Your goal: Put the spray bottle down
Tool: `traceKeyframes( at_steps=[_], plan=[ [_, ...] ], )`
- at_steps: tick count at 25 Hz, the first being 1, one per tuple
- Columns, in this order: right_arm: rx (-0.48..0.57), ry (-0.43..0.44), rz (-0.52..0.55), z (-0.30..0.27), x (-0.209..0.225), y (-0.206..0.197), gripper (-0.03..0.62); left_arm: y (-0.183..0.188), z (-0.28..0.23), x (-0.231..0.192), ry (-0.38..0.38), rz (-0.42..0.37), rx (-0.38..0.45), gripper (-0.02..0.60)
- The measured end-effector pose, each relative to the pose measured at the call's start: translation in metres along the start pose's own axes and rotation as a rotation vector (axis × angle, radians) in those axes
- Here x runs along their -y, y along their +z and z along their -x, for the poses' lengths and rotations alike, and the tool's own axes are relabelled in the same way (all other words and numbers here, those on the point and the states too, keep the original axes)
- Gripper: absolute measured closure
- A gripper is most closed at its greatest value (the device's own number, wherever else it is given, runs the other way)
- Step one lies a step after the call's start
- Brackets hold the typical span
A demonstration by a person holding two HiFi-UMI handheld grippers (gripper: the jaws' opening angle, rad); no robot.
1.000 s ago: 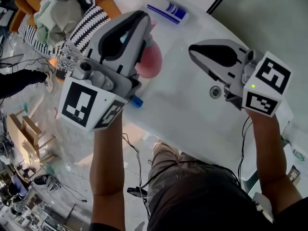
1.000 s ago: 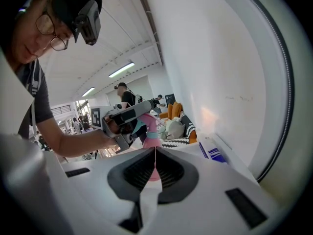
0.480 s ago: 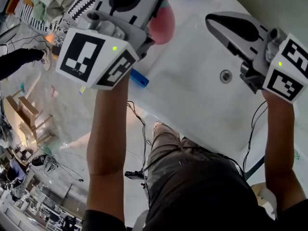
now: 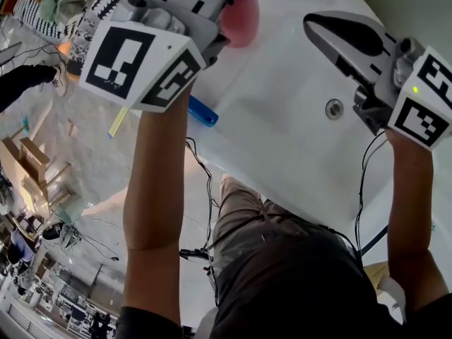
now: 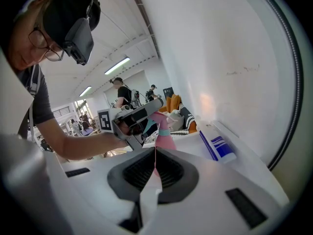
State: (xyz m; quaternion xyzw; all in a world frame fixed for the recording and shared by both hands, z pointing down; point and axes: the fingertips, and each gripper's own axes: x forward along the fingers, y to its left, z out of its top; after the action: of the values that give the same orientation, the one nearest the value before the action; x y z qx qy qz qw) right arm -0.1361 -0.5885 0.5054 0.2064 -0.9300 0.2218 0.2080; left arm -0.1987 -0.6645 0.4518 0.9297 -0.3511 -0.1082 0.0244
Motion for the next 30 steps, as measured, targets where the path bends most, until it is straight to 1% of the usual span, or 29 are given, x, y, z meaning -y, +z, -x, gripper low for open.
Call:
traceKeyframes(
  at_steps=[8,12,19,29,30],
  plan=[
    [-0.017,-0.005,-0.021,-0.006,0.003,-0.005,0.585,0.003,0.004,-0.007,-0.018,-0.002,0.080,0.558],
    [-0.022,-0.007,-0.026,-0.007,0.002,-0.005,0.585,0.005,0.008,-0.003,-0.035,-0.023,0.096,0.558],
    [-0.033,-0.002,-0.029,-0.004,-0.003,-0.014,0.585,0.002,0.021,0.003,-0.041,-0.043,0.082,0.558],
    [-0.032,0.003,-0.020,0.004,-0.019,-0.011,0.585,-0.001,0.042,0.021,-0.051,-0.030,0.025,0.557],
    [-0.034,0.004,-0.019,0.004,-0.020,-0.010,0.585,0.000,0.043,0.021,-0.052,-0.026,0.020,0.546]
  ],
)
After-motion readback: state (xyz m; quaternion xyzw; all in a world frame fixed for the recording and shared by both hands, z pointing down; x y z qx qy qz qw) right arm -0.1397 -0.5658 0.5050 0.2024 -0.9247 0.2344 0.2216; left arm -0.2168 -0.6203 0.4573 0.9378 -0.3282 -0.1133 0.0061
